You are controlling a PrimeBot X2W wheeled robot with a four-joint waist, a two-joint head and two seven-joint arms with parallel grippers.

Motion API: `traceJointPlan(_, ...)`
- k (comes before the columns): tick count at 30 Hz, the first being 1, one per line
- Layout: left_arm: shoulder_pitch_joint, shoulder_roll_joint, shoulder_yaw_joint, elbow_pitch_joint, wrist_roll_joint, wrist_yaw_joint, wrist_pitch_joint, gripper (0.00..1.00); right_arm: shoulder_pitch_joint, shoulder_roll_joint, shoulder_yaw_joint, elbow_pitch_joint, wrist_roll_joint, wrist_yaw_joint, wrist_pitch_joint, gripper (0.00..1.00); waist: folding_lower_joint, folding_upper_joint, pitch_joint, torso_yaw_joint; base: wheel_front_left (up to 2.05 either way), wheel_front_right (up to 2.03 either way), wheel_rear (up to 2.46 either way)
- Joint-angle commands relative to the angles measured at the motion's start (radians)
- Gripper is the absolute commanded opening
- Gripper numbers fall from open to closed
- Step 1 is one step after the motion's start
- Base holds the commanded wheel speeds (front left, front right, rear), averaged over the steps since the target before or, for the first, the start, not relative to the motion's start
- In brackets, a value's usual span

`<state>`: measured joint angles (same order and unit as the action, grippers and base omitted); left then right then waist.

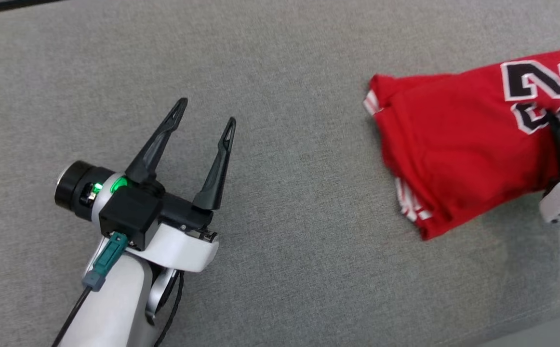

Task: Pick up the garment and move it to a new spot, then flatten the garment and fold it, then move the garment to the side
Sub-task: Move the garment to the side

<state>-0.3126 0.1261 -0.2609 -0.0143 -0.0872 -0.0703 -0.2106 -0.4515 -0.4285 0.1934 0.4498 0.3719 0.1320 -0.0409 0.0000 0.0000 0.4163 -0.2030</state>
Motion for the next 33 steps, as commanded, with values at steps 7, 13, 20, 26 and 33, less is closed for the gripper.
traceJointPlan(7, -0.123, 0.02, -0.058, -0.093, 0.029, -0.028, 0.035, 1.0, -0.189, -0.093, -0.118, 0.169, 0.013, -0.002, -0.079, 0.0, 0.0, 0.0, 0.203, -0.011, 0.0, 0.0, 0.0)
traceJointPlan(13, -0.154, 0.039, -0.066, -0.122, 0.033, -0.026, 0.038, 1.0, -0.304, -0.106, -0.143, 0.305, 0.055, -0.002, -0.132, 0.16, 0.0, 0.0, 0.252, 0.016, 0.0, 0.0, 0.0)
traceJointPlan(20, -0.125, 0.046, -0.066, -0.106, 0.016, -0.021, 0.027, 1.0, -0.322, -0.108, -0.181, 0.451, 0.038, -0.002, -0.178, 1.0, 0.0, 0.0, 0.222, 0.033, 0.0, 0.0, 0.0)
traceJointPlan(26, -0.056, 0.04, -0.055, -0.056, -0.012, 0.001, 0.003, 1.0, -0.199, -0.065, -0.228, 0.405, 0.059, -0.002, -0.224, 1.0, 0.0, 0.0, 0.116, 0.036, 0.0, 0.0, 0.0)
traceJointPlan(33, 0.055, 0.038, -0.026, 0.0, -0.054, 0.039, -0.011, 1.0, 0.048, 0.08, -0.32, 0.075, -0.011, -0.002, -0.224, 1.0, 0.0, 0.0, -0.023, 0.043, 0.0, 0.0, 0.0)
